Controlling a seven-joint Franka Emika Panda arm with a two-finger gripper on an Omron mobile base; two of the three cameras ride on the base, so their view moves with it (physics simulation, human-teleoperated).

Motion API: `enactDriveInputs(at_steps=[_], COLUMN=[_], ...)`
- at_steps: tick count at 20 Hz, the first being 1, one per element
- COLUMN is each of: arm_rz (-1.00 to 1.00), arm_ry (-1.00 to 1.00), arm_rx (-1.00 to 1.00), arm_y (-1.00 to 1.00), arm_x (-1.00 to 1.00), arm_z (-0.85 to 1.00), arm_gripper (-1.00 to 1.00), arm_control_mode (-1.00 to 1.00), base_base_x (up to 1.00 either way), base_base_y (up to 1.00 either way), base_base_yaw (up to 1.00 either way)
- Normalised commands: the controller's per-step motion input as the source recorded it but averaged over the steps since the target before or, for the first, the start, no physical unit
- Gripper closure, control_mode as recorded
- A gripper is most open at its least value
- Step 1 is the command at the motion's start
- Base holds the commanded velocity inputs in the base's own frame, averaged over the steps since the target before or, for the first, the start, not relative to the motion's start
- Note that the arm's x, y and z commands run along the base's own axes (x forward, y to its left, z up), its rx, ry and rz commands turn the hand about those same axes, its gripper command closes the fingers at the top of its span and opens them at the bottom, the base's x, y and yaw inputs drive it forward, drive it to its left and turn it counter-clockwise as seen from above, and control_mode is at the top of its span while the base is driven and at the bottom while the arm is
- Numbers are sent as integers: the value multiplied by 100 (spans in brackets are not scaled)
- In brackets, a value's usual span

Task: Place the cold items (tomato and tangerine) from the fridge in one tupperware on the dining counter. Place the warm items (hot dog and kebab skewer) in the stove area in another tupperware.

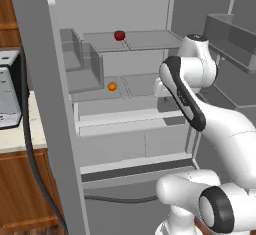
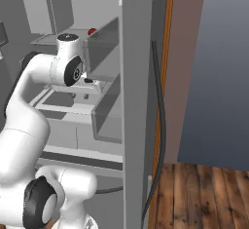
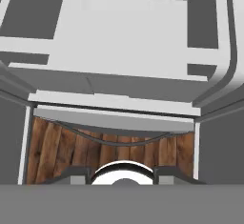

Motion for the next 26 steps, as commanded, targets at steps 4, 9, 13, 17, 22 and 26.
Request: enactDriveInputs(at_steps=[4, 9, 13, 17, 22, 26], arm_rz=[12, -2, -32, -34, -18, 0], arm_ry=[-13, -19, -29, -45, -32, 1], arm_rx=[-8, -28, -4, 6, 20, 16], arm_y=[22, 65, 57, 30, 14, 3], arm_x=[-31, -6, 48, 43, 38, 48], arm_z=[0, -18, -13, -14, -3, 0], arm_gripper=[-100, -100, -100, -100, -100, -100], arm_control_mode=[-100, -100, -100, -100, -100, -100], base_base_x=[0, 0, 0, 0, 0, 0], base_base_y=[0, 0, 0, 0, 0, 0], base_base_yaw=[0, 0, 0, 0, 0, 0])
